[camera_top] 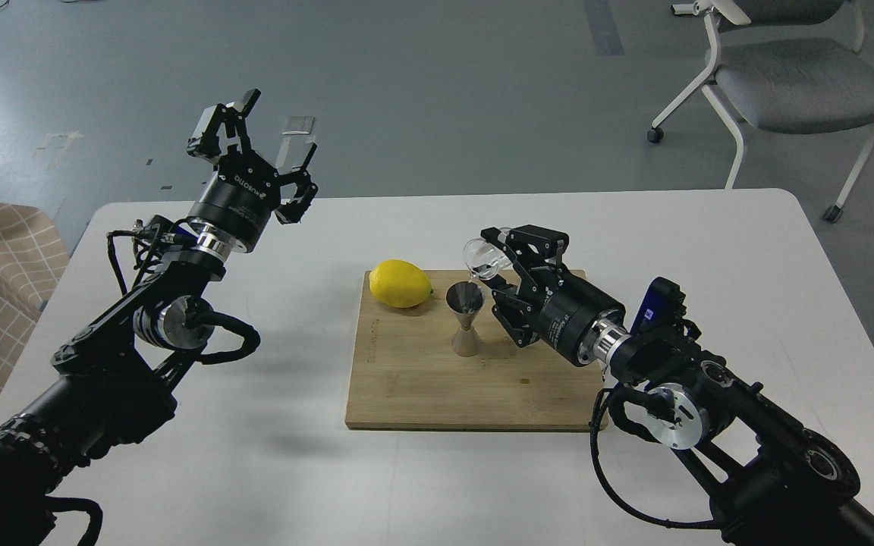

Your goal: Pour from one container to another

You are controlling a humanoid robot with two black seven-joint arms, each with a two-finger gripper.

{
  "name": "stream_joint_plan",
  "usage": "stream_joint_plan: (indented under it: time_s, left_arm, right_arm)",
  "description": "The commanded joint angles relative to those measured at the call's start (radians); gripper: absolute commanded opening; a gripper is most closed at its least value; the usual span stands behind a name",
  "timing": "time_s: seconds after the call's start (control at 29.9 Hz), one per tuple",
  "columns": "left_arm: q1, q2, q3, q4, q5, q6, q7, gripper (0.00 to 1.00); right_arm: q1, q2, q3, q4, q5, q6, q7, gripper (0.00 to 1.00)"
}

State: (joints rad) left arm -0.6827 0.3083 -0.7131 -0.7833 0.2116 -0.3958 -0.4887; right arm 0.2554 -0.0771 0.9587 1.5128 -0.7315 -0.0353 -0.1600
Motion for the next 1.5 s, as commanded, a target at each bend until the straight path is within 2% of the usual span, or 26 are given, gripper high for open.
stream_joint_plan:
  time_s: [0.0,1.47]
  left_arm:
    - [-0.001,0.0,0.0,-0.001,0.0,0.0,0.0,0.98]
    - [-0.001,0.0,0.0,-0.001,0.0,0.0,0.0,0.98]
  right_arm:
    - [0.002,0.0,0.0,0.0,0.0,0.0,0.0,0.4]
    - [0.007,-0.003,-0.02,0.0,-0.072,0.0,-0.001,0.4]
